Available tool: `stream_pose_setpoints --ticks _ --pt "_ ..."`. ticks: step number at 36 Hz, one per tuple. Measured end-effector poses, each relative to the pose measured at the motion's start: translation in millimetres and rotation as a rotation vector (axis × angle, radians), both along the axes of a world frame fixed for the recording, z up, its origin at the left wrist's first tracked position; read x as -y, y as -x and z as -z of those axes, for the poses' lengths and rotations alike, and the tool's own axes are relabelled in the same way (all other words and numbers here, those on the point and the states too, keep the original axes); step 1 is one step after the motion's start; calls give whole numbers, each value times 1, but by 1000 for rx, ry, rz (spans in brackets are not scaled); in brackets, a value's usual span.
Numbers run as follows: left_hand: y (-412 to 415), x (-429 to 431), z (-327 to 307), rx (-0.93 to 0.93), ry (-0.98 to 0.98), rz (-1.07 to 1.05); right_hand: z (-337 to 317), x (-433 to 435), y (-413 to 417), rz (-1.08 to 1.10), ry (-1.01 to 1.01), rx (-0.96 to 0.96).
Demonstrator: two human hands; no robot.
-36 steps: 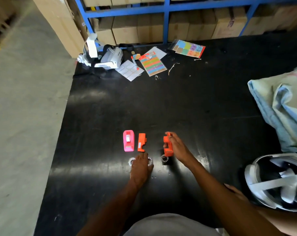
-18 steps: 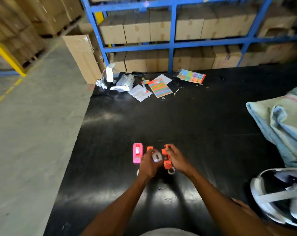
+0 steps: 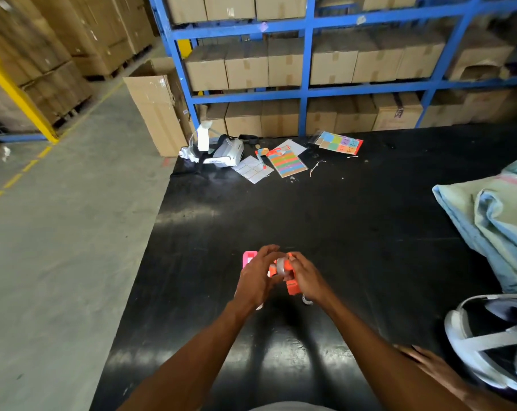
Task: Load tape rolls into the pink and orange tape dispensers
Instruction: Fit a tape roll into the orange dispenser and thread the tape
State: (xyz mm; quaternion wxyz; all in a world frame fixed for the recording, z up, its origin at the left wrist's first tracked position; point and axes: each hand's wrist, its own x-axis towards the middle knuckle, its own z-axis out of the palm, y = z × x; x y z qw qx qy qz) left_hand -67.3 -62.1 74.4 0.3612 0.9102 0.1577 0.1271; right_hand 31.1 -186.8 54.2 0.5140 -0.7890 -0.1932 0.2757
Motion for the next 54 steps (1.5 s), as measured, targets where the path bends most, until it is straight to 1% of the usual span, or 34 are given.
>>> stream_pose_setpoints --ticks 2,10,15,21,23,29,32,36,40,50,54 --pt "2 -2 -7 -17 -8 -32 -4 -4 5 22 -22 -8" --pt "-2 -17 -14 -52 -52 -15 -7 -18 12 44 -37 -18" --pt "-6 -24 -18 -21 -95 -6 -7 -26 11 41 -23 -41" --pt "-15 -23 -20 -16 -98 -8 -12 -30 10 -2 -12 -49" --pt "-19 -27 -17 -40 -41 17 -12 -30 7 5 -25 -52" --pt "-31 -46 -14 -171 356 175 -10 -23 -5 -2 -67 -127" --pt "-35 -51 -18 -156 472 194 -5 -24 -10 -11 -60 -132" --pt "-40 -53 -12 -79 531 94 -1 -30 -17 -19 -63 -109" --pt "-45 -53 -2 -25 520 -15 7 -32 -23 -37 -40 -94" --pt "-75 -52 29 -93 608 -119 28 -31 -40 -25 -27 -123" --pt "-87 -50 35 -71 678 -145 32 -29 -52 -22 -10 -96"
